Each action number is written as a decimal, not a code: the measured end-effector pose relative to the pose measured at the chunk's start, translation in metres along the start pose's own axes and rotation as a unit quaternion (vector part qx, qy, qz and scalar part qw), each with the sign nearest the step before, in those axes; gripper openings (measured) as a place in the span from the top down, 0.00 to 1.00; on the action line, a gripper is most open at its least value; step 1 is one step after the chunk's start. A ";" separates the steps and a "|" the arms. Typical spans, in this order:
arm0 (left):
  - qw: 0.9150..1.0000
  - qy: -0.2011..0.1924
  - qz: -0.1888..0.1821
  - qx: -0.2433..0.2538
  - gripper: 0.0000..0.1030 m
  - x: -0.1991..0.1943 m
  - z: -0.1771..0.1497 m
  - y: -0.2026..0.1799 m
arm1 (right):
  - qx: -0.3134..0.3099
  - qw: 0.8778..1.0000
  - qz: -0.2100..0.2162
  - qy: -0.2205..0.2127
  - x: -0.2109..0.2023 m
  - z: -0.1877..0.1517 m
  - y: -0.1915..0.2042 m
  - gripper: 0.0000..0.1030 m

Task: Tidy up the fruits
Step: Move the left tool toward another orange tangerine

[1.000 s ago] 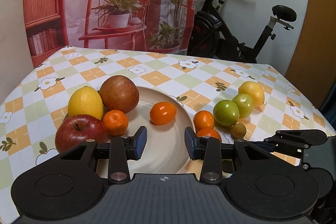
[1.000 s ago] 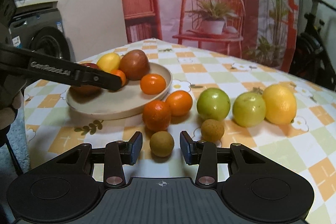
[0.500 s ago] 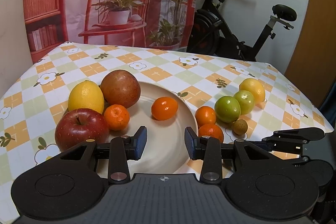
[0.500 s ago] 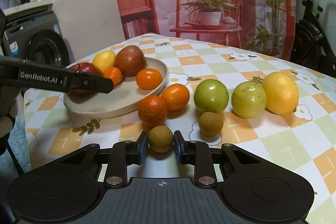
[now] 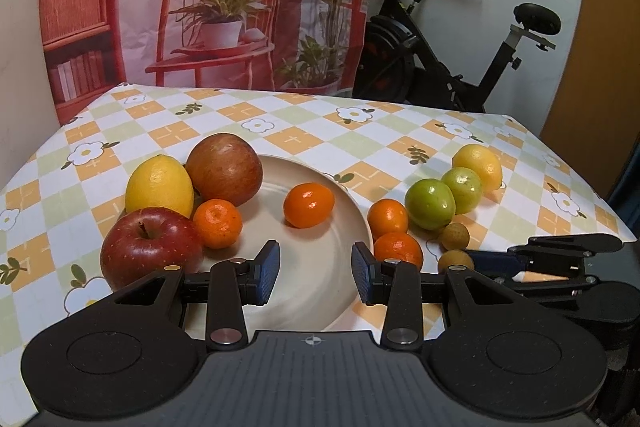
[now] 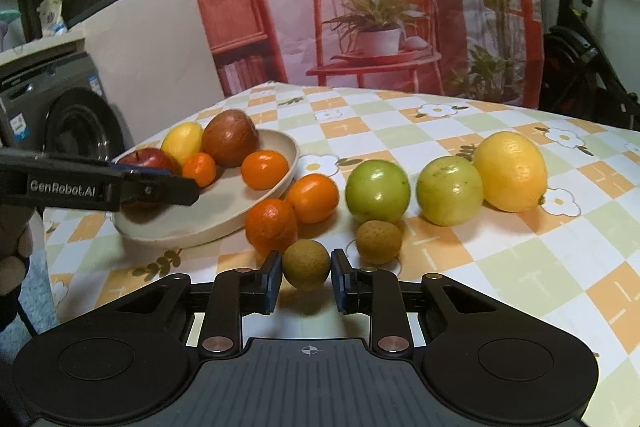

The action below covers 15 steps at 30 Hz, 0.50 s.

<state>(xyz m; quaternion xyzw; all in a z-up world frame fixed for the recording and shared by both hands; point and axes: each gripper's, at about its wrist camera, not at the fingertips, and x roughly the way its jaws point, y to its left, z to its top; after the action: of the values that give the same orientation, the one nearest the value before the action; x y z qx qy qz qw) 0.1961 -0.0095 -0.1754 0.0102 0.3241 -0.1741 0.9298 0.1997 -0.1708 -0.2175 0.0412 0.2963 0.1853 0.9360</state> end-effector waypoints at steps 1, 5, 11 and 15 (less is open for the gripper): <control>1.000 0.000 0.000 0.002 0.60 0.000 0.000 -0.001 | 0.000 1.000 -0.003 -0.004 -0.002 0.000 0.000 0.77; 1.000 -0.002 -0.009 0.018 0.60 0.001 0.003 -0.007 | -0.006 1.000 -0.007 -0.004 -0.008 0.001 -0.006 0.77; 0.997 -0.001 -0.040 0.072 0.60 0.006 0.003 -0.027 | 0.019 0.999 -0.027 -0.013 -0.018 0.002 -0.031 0.77; 0.993 0.007 -0.056 0.101 0.60 0.013 0.003 -0.036 | 0.045 0.998 -0.024 -0.025 -0.024 -0.002 -0.043 0.77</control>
<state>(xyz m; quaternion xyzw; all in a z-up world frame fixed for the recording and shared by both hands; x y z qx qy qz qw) 0.1951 -0.0474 -0.1774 0.0873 0.3112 -0.2572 0.9107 0.1946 -0.2196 -0.2139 0.0806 0.2814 0.1479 0.9447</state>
